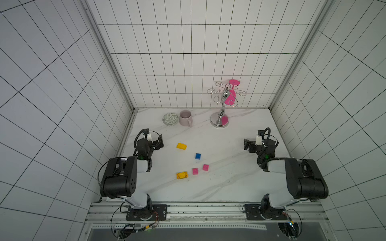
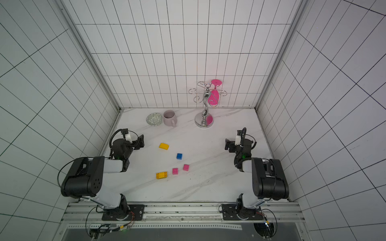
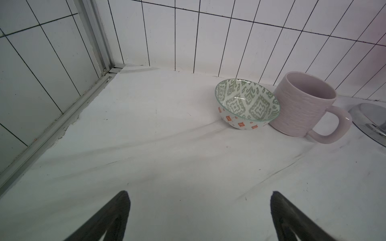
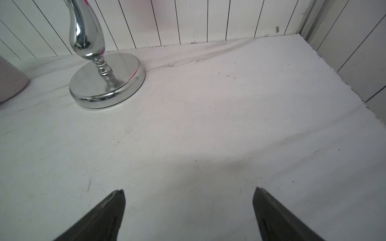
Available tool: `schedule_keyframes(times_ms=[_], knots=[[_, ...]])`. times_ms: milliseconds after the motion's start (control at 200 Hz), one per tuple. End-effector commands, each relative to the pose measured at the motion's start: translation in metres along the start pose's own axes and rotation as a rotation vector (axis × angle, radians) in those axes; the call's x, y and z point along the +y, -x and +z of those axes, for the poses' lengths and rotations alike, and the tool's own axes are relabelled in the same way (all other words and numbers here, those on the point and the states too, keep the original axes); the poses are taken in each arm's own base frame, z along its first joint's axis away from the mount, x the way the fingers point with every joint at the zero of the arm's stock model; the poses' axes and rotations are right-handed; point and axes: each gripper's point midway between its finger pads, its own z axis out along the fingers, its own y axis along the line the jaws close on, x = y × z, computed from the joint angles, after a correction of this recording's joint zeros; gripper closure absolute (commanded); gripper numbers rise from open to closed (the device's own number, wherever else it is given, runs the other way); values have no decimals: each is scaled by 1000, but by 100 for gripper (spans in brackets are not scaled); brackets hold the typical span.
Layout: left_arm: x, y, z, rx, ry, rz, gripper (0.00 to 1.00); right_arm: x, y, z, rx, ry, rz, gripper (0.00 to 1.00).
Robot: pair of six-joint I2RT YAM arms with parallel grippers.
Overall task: Assemble the letter s with lego
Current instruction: Adjust the lego brick at the center of the board.
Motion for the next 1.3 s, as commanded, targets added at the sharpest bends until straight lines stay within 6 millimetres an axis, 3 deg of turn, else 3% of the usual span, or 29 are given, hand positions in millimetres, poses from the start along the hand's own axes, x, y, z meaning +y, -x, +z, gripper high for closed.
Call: schedule_keyframes(times_ms=[0,100,230,320,385,515,640,735,885,980,1104,1294], knots=[[-3,14,1,-35,-9,12,2,2,12,1,-40,0,-29,2],[-2,14,0,-38,4,12,2,1,12,2,-38,-1,-26,1],[17,42,-9,-72,129,-50,1,-18,19,-1,-33,-123,21,1],[26,62,-22,-23,212,-125,2,-27,45,-13,37,-188,64,1],[30,72,-30,17,258,-217,1,-32,64,-20,116,-202,215,1],[-1,79,-47,180,167,-270,2,28,108,-21,190,124,303,2],[-28,67,-67,303,117,-317,2,87,122,-38,272,312,203,2],[-48,48,-85,399,64,-378,2,139,105,-56,396,472,50,2],[-78,6,-109,560,-2,-515,2,206,54,-80,598,578,-239,2],[-98,-12,-122,636,-41,-567,2,230,24,-91,689,609,-353,5],[-101,-30,-141,720,-19,-647,2,258,-9,-109,732,663,-506,6],[-133,-76,-168,871,-74,-840,2,286,-30,-112,811,696,-497,12]])
